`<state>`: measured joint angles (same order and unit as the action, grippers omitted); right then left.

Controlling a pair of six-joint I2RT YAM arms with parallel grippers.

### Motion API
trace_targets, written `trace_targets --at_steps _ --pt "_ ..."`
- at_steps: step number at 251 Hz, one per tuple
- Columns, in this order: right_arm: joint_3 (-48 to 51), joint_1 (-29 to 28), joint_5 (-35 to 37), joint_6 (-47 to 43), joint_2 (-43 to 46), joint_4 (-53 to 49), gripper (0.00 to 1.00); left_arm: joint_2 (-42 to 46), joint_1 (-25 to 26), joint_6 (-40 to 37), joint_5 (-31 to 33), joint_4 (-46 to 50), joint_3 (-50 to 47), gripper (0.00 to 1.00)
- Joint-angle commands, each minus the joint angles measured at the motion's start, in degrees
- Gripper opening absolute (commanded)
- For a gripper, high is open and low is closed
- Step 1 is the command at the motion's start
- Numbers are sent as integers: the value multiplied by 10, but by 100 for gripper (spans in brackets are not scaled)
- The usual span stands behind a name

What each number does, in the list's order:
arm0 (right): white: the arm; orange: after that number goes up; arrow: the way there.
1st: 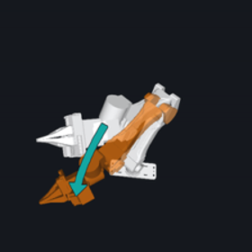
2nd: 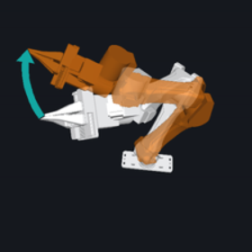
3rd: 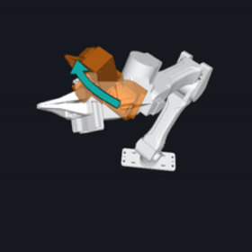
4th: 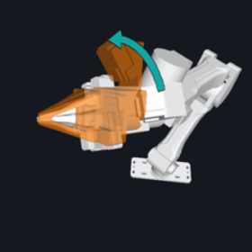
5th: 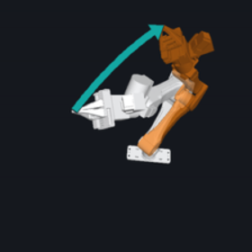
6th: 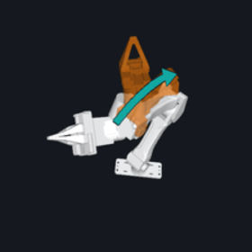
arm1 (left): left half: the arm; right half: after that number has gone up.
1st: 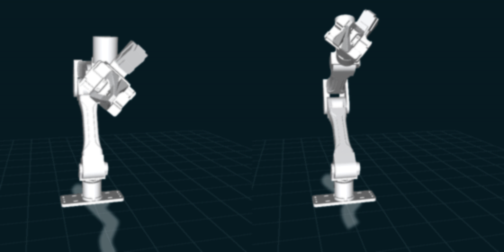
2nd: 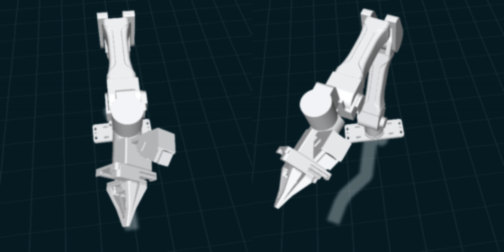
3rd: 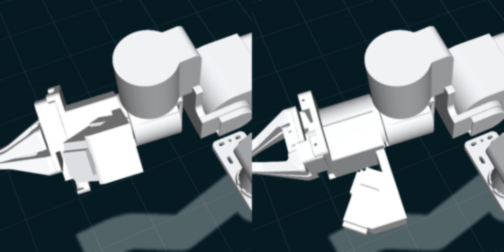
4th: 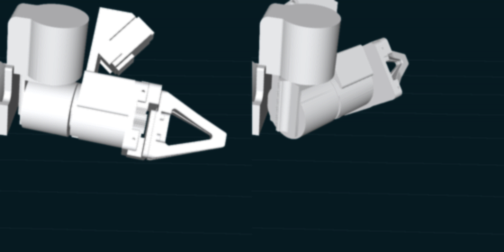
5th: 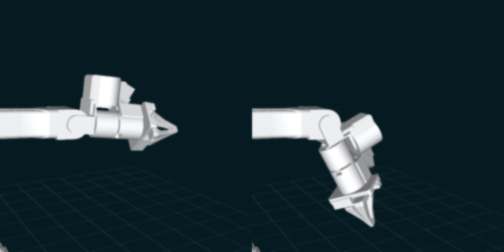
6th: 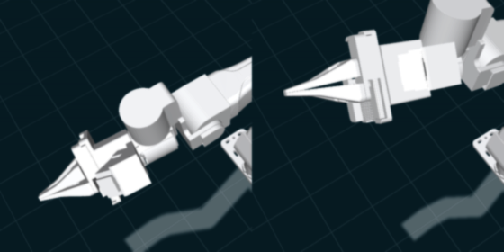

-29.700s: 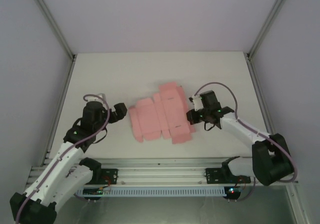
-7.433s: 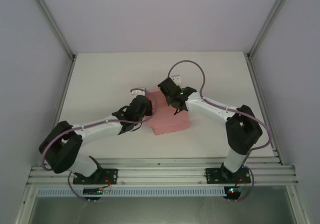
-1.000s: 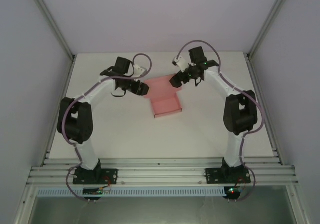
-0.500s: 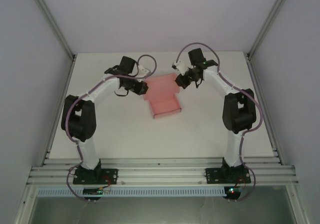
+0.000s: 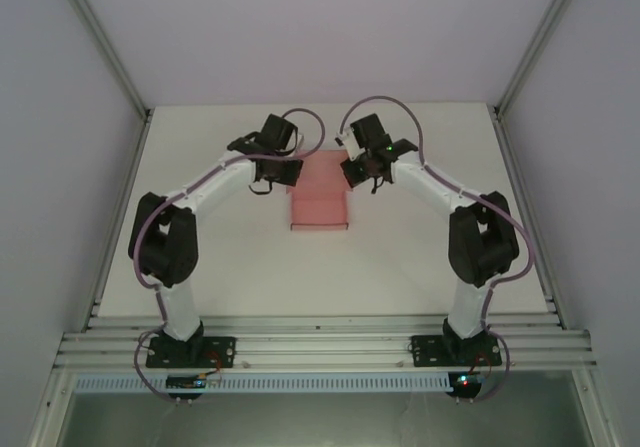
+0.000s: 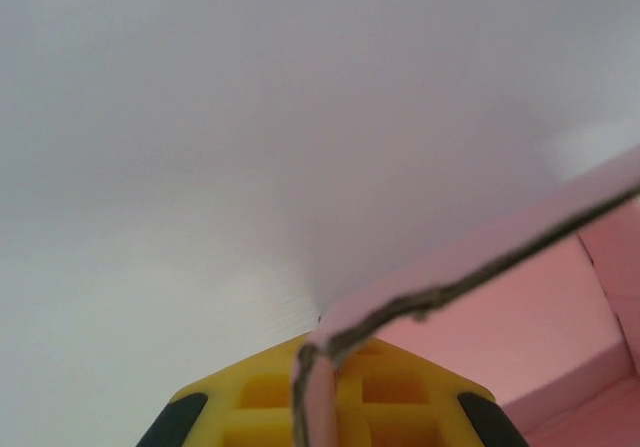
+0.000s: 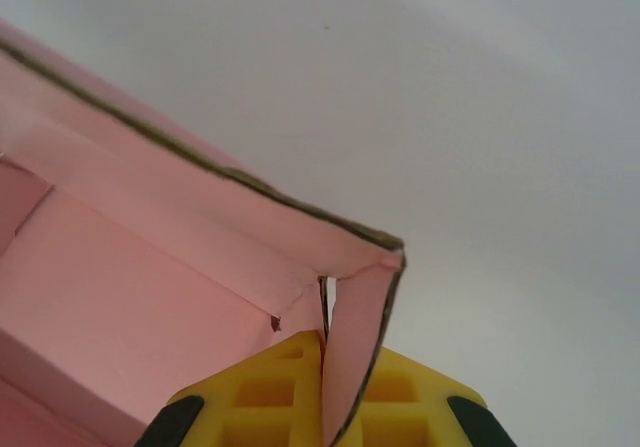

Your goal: Assemble paper box

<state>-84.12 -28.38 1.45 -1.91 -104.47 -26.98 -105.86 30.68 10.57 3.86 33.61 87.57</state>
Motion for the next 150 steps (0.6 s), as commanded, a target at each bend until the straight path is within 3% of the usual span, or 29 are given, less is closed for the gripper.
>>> trace_targets --at_steps 1,60,150 --pt "42 3 72 159 32 34 0 36 15 75 80 -23 -10 3" --pt "152 5 -7 297 63 234 0 72 21 180 77 -165 -120 6" --pt "226 -42 66 306 91 310 0 120 21 228 42 -305 -212 11"
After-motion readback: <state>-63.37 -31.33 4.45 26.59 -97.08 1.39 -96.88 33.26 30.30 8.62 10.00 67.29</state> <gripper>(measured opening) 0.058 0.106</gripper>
